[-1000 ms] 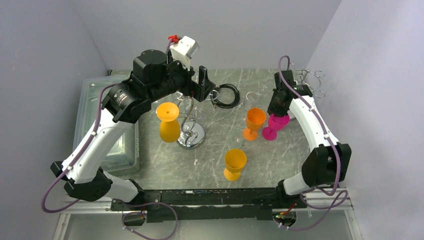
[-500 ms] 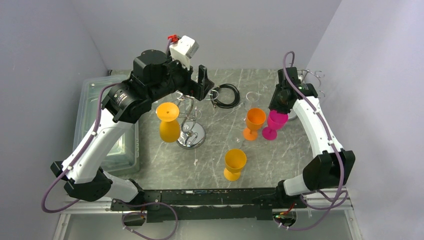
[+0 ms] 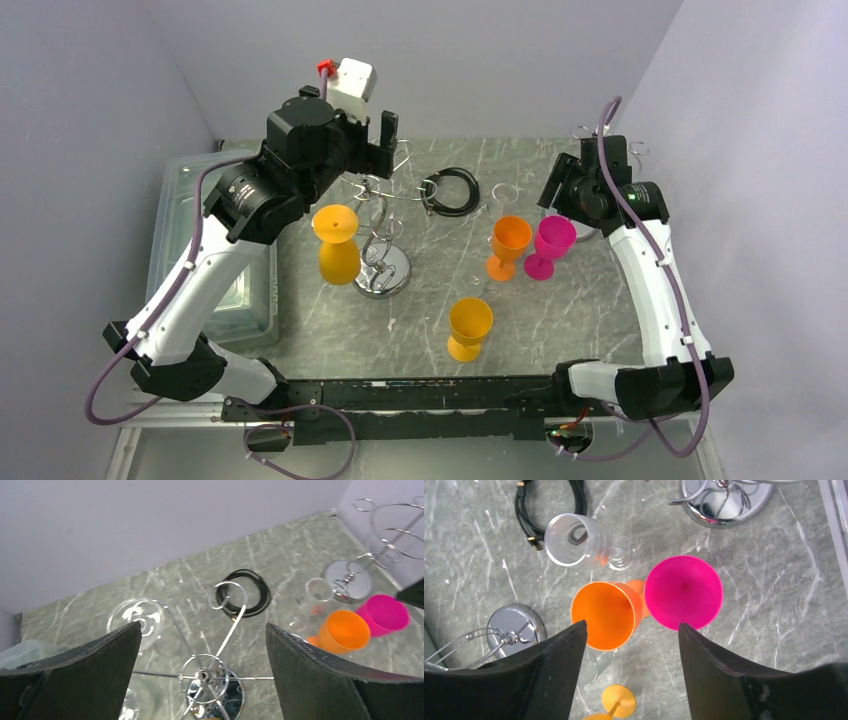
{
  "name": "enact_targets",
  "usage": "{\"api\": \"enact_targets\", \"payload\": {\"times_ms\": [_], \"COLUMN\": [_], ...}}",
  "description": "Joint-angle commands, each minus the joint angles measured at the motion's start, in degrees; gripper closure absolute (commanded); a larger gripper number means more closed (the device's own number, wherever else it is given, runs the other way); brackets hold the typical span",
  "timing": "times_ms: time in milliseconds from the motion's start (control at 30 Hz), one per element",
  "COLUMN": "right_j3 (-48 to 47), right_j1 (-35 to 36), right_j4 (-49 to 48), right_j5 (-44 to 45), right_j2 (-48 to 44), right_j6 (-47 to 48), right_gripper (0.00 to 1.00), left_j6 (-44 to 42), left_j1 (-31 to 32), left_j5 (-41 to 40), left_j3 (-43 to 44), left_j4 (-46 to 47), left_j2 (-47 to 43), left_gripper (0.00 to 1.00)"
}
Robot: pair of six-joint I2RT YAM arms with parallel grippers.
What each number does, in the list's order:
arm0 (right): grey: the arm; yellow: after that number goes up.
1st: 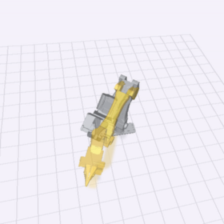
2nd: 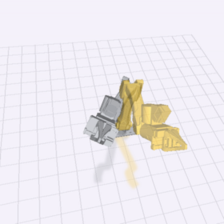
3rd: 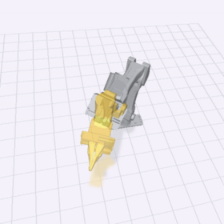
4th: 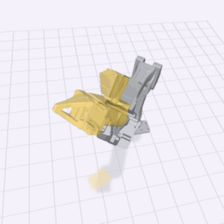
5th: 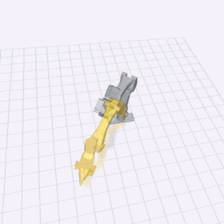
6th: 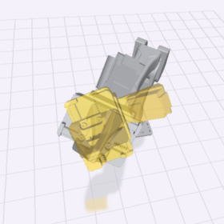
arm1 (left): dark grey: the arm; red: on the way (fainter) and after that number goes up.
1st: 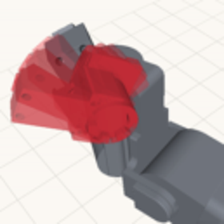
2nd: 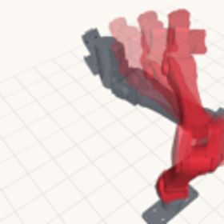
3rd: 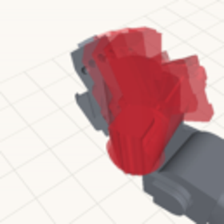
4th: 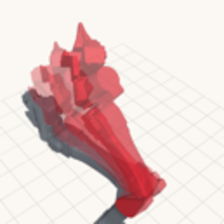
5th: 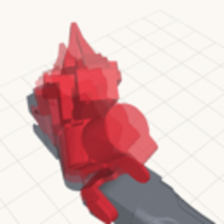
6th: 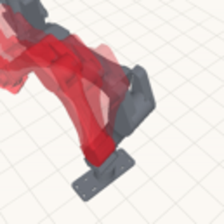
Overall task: Take the wine glass off the wine glass rack
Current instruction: Place the wine glass at the center of the board, then pick up the wine glass from the wine rack.
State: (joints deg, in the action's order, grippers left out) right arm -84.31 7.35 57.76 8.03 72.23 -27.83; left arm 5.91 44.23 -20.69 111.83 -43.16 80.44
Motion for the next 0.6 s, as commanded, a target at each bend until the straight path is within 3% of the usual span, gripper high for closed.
{"api": "enact_targets", "payload": {"times_ms": [0, 133, 433, 567], "right_j3": [-2.58, -3.5, -6.55, -6.27], "right_j1": [0.55, 0.82, 0.99, 0.99], "right_j4": [-3.03, -4.64, -5.43, -6.14], "right_j5": [-3.91, -6.87, -9.77, -10.68], "right_j2": [-1.6, -1.19, -0.51, -0.62], "right_j6": [1.26, 1.75, 3.96, 4.27], "right_gripper": [0.26, 0.2, 0.16, 0.15], "left_j6": [0.21, 5.27, 6.7, 7.03], "left_j1": [-4.25, -13.01, -18.49, -19.06], "left_j5": [-7.8, 0.43, 9.59, 9.73], "left_j3": [5.92, 9.38, 16.23, 18.47], "left_j4": [-4.3, -10.6, -16.61, -18.73], "left_j2": [2.67, 6.01, 12.45, 14.89], "left_gripper": [0.01, 0.01, 0.01, 0.0]}}
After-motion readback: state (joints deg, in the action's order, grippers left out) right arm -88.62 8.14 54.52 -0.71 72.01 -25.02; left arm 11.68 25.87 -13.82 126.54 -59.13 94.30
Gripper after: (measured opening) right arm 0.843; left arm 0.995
